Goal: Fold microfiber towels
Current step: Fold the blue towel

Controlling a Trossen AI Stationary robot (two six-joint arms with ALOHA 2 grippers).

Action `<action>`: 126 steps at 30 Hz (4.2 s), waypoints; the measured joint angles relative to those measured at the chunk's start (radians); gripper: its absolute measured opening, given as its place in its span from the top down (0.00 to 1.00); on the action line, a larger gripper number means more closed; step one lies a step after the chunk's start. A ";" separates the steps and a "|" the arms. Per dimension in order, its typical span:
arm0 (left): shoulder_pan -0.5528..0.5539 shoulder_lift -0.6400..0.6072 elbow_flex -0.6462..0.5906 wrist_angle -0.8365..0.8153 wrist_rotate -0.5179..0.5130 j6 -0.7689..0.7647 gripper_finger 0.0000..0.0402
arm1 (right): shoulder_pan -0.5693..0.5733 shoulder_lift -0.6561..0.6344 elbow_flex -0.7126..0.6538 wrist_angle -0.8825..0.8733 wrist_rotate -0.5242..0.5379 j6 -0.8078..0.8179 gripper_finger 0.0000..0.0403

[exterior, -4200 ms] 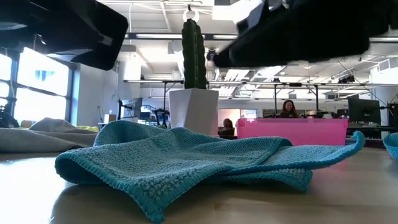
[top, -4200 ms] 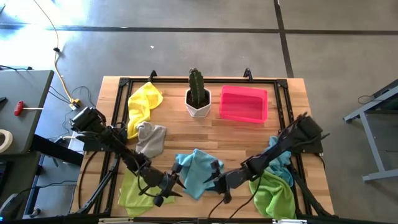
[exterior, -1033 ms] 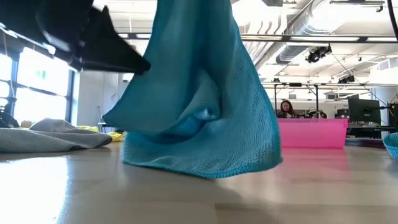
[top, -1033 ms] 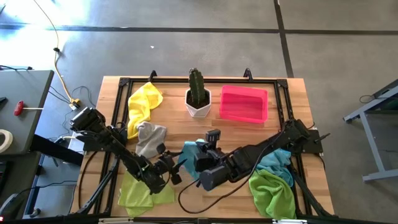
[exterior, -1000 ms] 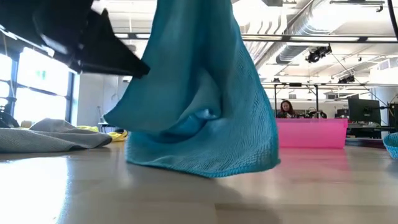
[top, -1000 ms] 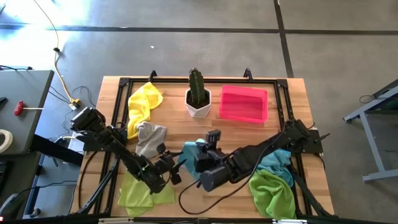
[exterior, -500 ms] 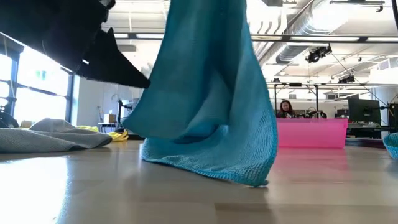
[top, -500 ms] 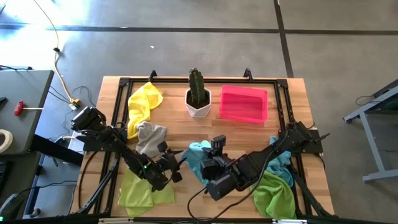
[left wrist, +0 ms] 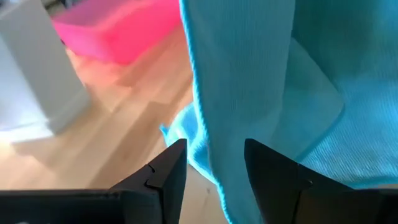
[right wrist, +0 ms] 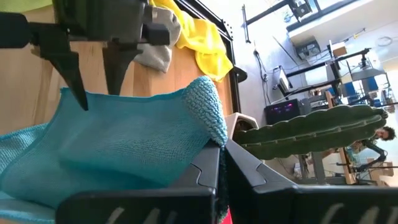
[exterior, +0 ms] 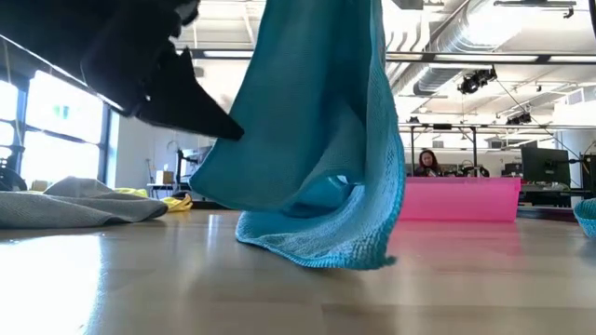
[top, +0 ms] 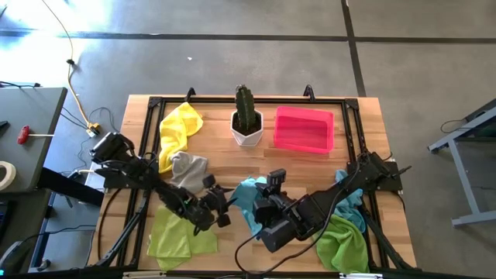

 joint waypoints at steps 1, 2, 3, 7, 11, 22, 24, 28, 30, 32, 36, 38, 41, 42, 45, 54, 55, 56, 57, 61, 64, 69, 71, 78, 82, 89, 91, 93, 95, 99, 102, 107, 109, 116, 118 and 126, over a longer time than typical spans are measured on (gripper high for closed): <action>0.007 0.005 0.000 0.000 0.016 -0.008 0.62 | 0.002 0.000 0.000 0.000 0.000 -0.001 1.00; 0.014 0.013 0.000 0.001 0.035 -0.016 0.62 | 0.003 0.000 0.000 0.000 0.000 -0.007 1.00; 0.020 0.021 0.000 0.002 0.056 -0.023 0.62 | 0.004 0.000 0.000 0.000 0.000 -0.012 1.00; 0.042 0.052 0.000 0.008 0.106 -0.038 0.67 | 0.009 0.000 -0.001 0.000 0.008 -0.018 1.00; 0.049 0.061 0.000 0.008 0.120 -0.037 0.80 | 0.011 0.000 -0.001 -0.004 0.007 -0.013 1.00; 0.038 0.005 0.000 0.034 0.235 0.081 0.99 | 0.013 0.000 -0.019 -0.153 -0.013 0.281 1.00; 0.034 -0.016 0.000 0.023 0.287 0.118 0.99 | 0.020 0.000 -0.055 -0.159 -0.010 0.338 1.00; 0.031 -0.054 0.000 0.019 0.428 0.194 0.99 | 0.042 0.000 -0.182 -0.103 -0.006 0.429 1.00; 0.031 -0.064 0.002 0.029 0.501 0.215 1.00 | 0.053 0.000 -0.265 -0.042 0.012 0.481 1.00; 0.031 -0.075 0.001 0.008 0.552 0.239 1.00 | 0.063 0.000 -0.350 0.040 0.025 0.522 1.00; 0.051 -0.078 0.001 -0.048 0.682 0.230 1.00 | 0.078 0.001 -0.526 0.271 0.032 0.584 1.00; 0.064 -0.078 0.001 -0.080 0.749 0.180 1.00 | 0.083 0.001 -0.602 0.405 0.025 0.594 1.00; 0.078 -0.078 0.001 -0.147 0.793 0.112 1.00 | 0.083 0.001 -0.697 0.615 -0.012 0.571 1.00; 0.080 -0.078 0.001 -0.166 0.794 0.097 1.00 | 0.083 0.001 -0.726 0.692 -0.023 0.558 1.00; 0.080 -0.078 0.001 -0.211 0.795 0.074 1.00 | 0.079 0.001 -0.807 0.936 -0.067 0.497 1.00; 0.093 -0.078 0.001 -0.231 0.904 0.017 1.00 | 0.027 0.001 -0.977 1.486 -0.293 0.374 1.00; 0.093 -0.078 0.001 -0.233 0.918 0.014 1.00 | 0.020 0.001 -0.984 1.512 -0.329 0.374 1.00; 0.091 -0.078 0.001 -0.233 0.932 0.011 1.00 | 0.011 0.001 -0.985 1.521 -0.362 0.382 1.00; 0.089 -0.078 0.001 -0.233 0.946 0.007 1.00 | 0.003 0.001 -0.984 1.522 -0.393 0.399 1.00; 0.076 -0.077 0.001 -0.233 0.970 -0.014 1.00 | -0.036 -0.011 -0.961 1.495 -0.574 0.414 0.93; 0.062 -0.077 0.001 -0.233 0.970 -0.019 1.00 | -0.067 -0.038 -0.933 1.448 -0.719 0.393 0.82; 0.037 -0.077 0.001 -0.233 0.985 -0.038 1.00 | -0.089 -0.086 -0.849 1.264 -0.820 0.244 0.64; 0.029 -0.077 0.001 -0.230 0.999 -0.041 1.00 | -0.090 -0.090 -0.794 1.170 -0.817 0.167 0.59; 0.024 -0.077 0.001 -0.105 1.073 -0.060 1.00 | -0.095 -0.074 -0.726 1.131 -0.594 0.163 0.56; 0.026 -0.077 0.001 -0.021 1.094 -0.060 1.00 | -0.100 -0.069 -0.736 1.232 -0.546 0.209 0.56; 0.035 -0.084 0.001 0.107 1.092 -0.029 1.00 | -0.094 -0.029 -0.737 1.353 -0.579 0.185 0.56; 0.035 -0.094 0.011 0.133 1.094 -0.006 1.00 | -0.094 -0.018 -0.737 1.362 -0.592 0.186 0.56; 0.035 -0.112 0.022 0.131 1.099 0.022 1.00 | -0.094 -0.013 -0.737 1.362 -0.592 0.186 0.56; 0.035 -0.130 0.036 0.130 1.102 0.048 1.00 | -0.094 -0.012 -0.737 1.369 -0.577 0.184 0.56; 0.035 -0.153 0.047 0.126 1.108 0.072 1.00 | -0.094 -0.012 -0.737 1.370 -0.546 0.182 0.56; 0.041 -0.160 0.049 0.125 1.108 0.075 1.00 | -0.094 -0.012 -0.737 1.362 -0.540 0.186 0.56; 0.041 -0.167 0.049 0.072 1.143 0.072 1.00 | -0.089 -0.015 -0.732 1.219 -0.526 0.198 0.56; 0.039 -0.166 0.049 0.063 1.147 0.069 1.00 | -0.084 -0.015 -0.709 1.112 -0.497 0.218 0.56; 0.041 -0.166 0.048 0.000 1.130 0.068 1.00 | -0.067 -0.016 -0.548 0.611 -0.414 0.333 0.56; 0.046 -0.166 0.049 0.000 1.129 0.068 1.00 | -0.060 -0.017 -0.499 0.473 -0.368 0.367 0.56; 0.050 -0.167 0.049 0.000 1.149 0.074 1.00 | -0.046 -0.018 -0.381 0.139 -0.195 0.489 0.56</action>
